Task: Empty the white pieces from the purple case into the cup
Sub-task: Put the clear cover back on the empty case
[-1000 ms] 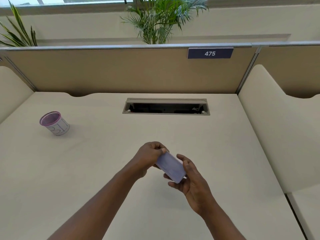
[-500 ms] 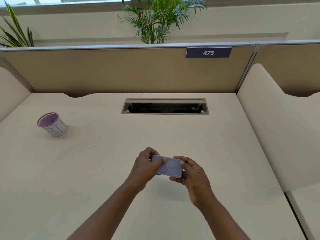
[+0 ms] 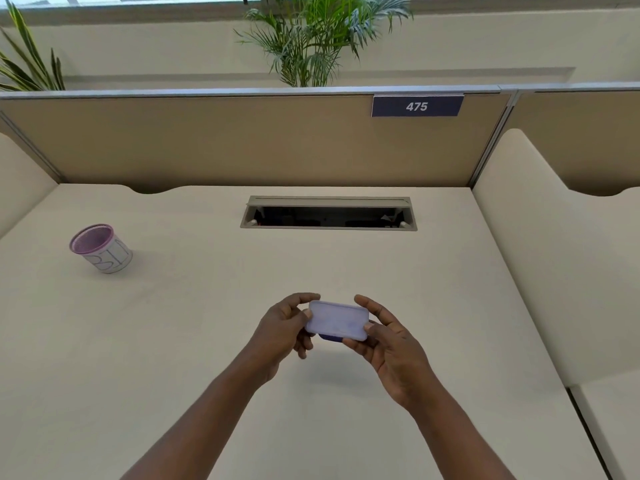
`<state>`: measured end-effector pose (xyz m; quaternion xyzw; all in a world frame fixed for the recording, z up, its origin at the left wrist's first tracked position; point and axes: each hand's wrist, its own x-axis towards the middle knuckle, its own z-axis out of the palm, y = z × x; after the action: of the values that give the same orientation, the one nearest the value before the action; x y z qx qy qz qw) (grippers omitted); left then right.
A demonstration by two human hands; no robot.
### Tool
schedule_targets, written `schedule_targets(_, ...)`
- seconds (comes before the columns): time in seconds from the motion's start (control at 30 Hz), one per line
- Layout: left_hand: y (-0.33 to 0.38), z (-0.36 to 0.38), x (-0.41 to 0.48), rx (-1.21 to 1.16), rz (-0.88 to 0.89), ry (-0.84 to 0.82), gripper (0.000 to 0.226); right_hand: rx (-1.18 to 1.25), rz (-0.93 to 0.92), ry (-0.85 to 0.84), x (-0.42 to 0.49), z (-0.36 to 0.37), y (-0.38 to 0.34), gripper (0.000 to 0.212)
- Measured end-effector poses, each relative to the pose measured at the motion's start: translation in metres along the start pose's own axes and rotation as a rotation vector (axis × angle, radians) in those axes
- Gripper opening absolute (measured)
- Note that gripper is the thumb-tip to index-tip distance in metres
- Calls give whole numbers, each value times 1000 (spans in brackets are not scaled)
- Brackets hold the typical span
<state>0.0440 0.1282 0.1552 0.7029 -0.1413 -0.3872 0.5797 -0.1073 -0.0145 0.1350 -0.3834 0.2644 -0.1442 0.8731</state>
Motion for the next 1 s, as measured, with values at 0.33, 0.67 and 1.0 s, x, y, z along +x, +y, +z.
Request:
schedule_targets(0.33,2,10,-3,226,29,2,63,-549,-63,17,5,8,-9,55)
schedule_targets(0.67,7,31,-7,266,59,132,74,-662,-162,106,8,20,-9,58)
schedule_targets(1.0,13,8,2,50,-21,38,57,-318,8,-59,11,3,-20,51)
